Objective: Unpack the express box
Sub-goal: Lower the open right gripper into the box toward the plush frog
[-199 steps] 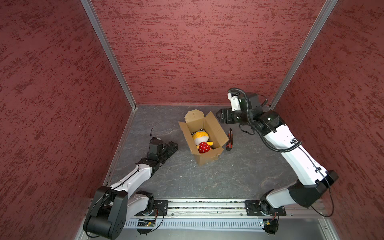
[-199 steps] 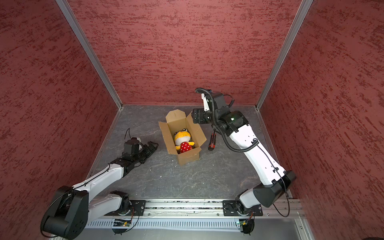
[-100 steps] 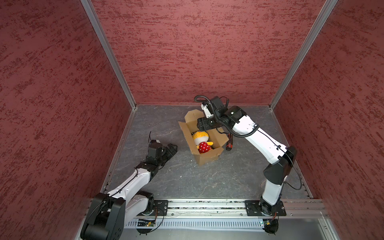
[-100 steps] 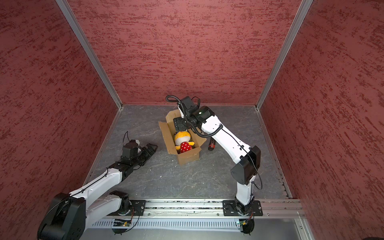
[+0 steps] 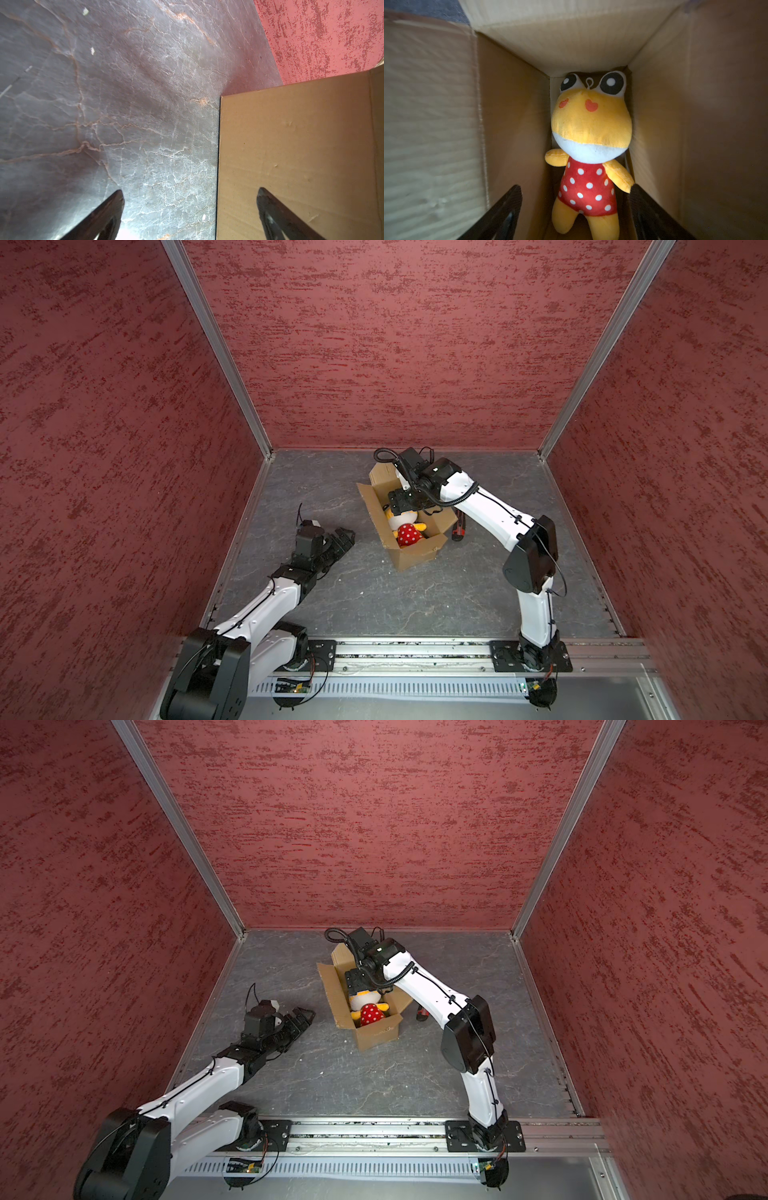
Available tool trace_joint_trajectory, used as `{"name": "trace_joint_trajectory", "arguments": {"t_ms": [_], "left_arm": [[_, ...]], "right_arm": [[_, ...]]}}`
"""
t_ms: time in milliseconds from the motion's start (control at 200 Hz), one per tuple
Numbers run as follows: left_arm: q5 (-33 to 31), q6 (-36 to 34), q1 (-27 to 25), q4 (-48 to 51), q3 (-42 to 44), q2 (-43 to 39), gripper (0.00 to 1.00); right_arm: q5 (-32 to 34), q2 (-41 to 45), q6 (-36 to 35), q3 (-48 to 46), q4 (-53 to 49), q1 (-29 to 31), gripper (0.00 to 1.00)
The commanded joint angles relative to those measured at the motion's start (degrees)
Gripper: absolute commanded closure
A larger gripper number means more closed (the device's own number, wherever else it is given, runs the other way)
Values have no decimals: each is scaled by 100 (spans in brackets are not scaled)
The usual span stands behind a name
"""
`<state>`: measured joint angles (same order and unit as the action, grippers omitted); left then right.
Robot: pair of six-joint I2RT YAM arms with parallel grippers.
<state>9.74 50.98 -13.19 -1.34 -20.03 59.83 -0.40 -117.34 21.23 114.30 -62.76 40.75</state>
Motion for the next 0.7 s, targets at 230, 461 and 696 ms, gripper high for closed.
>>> {"name": "trace_joint_trajectory", "arguments": {"t_ms": [230, 461, 696], "left_arm": [[-68, -83, -8, -50, 38, 37, 1], [-60, -88, -8, -116, 65, 46, 1], [-22, -89, 1, -267, 154, 90, 0]], "right_arm": [[-67, -444, 438, 85, -133, 19, 14], [24, -526, 686, 75, -314, 20, 14], [68, -544, 826, 84, -466, 46, 13]]}}
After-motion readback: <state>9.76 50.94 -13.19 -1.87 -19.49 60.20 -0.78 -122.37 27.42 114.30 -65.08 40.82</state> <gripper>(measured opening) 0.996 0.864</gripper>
